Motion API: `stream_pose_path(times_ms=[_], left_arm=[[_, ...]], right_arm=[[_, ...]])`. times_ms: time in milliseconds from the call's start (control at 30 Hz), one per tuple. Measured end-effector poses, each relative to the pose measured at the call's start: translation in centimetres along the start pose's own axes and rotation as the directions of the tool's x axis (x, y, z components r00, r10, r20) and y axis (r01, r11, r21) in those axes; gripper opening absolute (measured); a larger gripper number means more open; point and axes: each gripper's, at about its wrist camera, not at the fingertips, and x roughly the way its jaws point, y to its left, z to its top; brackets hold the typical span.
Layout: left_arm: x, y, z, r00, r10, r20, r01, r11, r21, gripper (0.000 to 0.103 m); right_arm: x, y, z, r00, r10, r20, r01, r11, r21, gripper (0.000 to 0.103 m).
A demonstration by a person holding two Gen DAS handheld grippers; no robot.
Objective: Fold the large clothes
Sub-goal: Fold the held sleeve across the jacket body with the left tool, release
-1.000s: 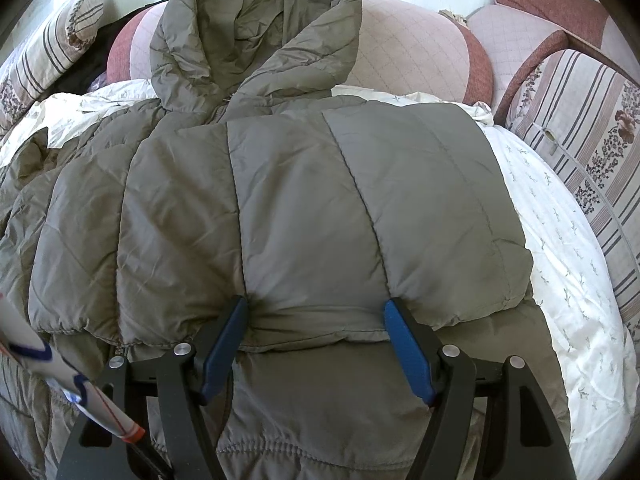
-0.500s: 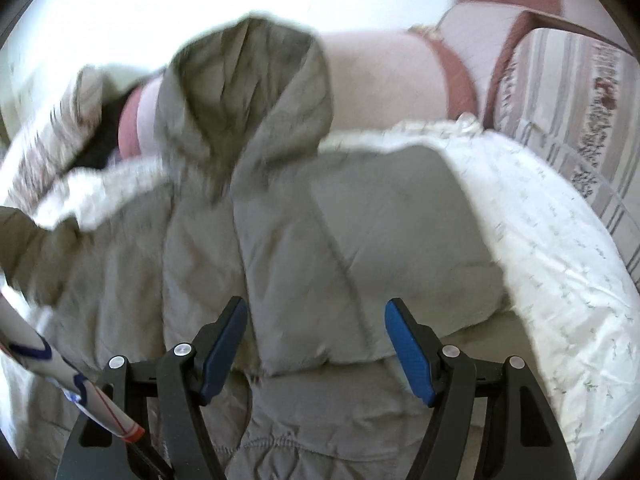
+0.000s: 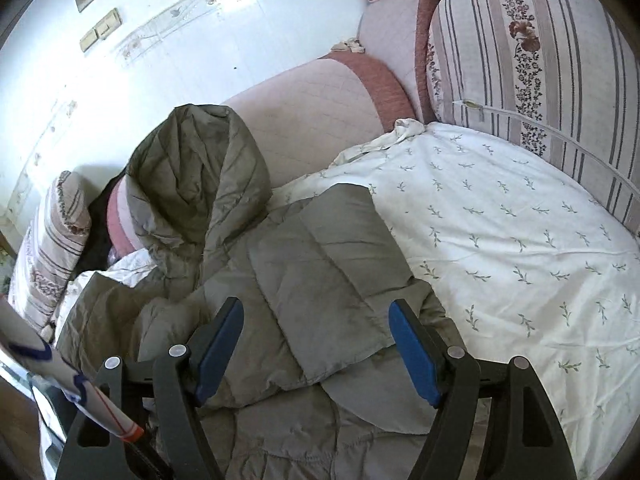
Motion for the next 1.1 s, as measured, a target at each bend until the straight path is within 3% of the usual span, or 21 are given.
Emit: stream_pose_path(times_ms=[67,100,133,233,300,400,467,567,667,733,800,833,900,1033,1100], left_arm=[[-2.1,-0.1,0.3,1.0,-0.021,0.022,0.021,1.0,0.005,0.048],[-3.2,0.6,0.3,0.998,-0.04,0.045,0.042,0.999,-0.034,0.068],[-4.6,1.4,0.3,0.996,-0.051,0.077,0.056,0.996,-0.07,0.074],[-8.5,3.2,0.4,0.982,-0.064,0.175,0.088,0.987,-0.133,0.074],[-10.2,4.8,0.6,0.97,-0.035,0.239,0.079,0.981,-0.179,0.076],[-11.2,8.5,0.6,0.949,0.088,0.301,0.003,0.957,-0.289,0.08],[-10.1,12.0,0.3,0.943,0.171,0.286,-0.055,0.926,-0.374,0.08],[-7.6,17.9,-1.0,0.945,0.25,0.208,-0.113,0.853,-0.51,0.08],[-5.1,23.3,-2.6,0.974,0.151,0.167,-0.002,0.748,-0.664,0.08],[-3.6,26.0,-3.5,0.984,0.113,0.136,0.026,0.667,-0.744,0.08],[-2.2,27.2,-4.3,0.99,0.076,0.121,0.048,0.619,-0.784,0.08],[-1.0,27.5,-4.2,0.993,0.045,0.111,0.06,0.61,-0.79,0.08],[0.0,27.3,-4.2,0.995,0.009,0.098,0.071,0.621,-0.781,0.079],[1.3,25.2,-3.5,0.996,-0.028,0.082,0.08,0.669,-0.739,0.08],[1.3,24.3,-3.2,0.997,-0.022,0.08,0.072,0.701,-0.71,0.08]], right_arm=[[-0.1,0.0,-0.1,0.999,0.043,-0.016,-0.043,0.999,0.007,0.08],[0.0,0.0,-0.1,0.997,0.068,-0.026,-0.067,0.998,0.017,0.079],[0.1,-0.1,-0.2,0.995,0.09,-0.037,-0.089,0.996,0.028,0.079],[1.0,0.5,-1.0,0.972,0.213,-0.098,-0.206,0.975,0.079,0.08],[2.1,1.3,-1.9,0.946,0.288,-0.152,-0.273,0.956,0.11,0.079],[3.7,2.2,-3.6,0.89,0.4,-0.217,-0.362,0.911,0.197,0.073],[4.7,2.7,-4.4,0.854,0.461,-0.242,-0.403,0.879,0.255,0.071],[5.6,3.4,-5.3,0.843,0.471,-0.258,-0.403,0.872,0.277,0.07],[6.2,4.6,-5.7,0.839,0.474,-0.267,-0.409,0.873,0.264,0.069],[6.7,5.4,-5.9,0.84,0.467,-0.275,-0.403,0.878,0.259,0.069],[7.3,6.0,-6.1,0.849,0.444,-0.287,-0.381,0.89,0.251,0.069],[7.6,6.2,-6.2,0.855,0.427,-0.293,-0.367,0.899,0.239,0.069],[8.0,6.5,-6.4,0.861,0.413,-0.296,-0.358,0.907,0.222,0.069],[8.4,6.5,-6.7,0.858,0.424,-0.291,-0.371,0.902,0.221,0.068],[8.4,6.7,-6.8,0.853,0.434,-0.291,-0.387,0.898,0.208,0.055]])
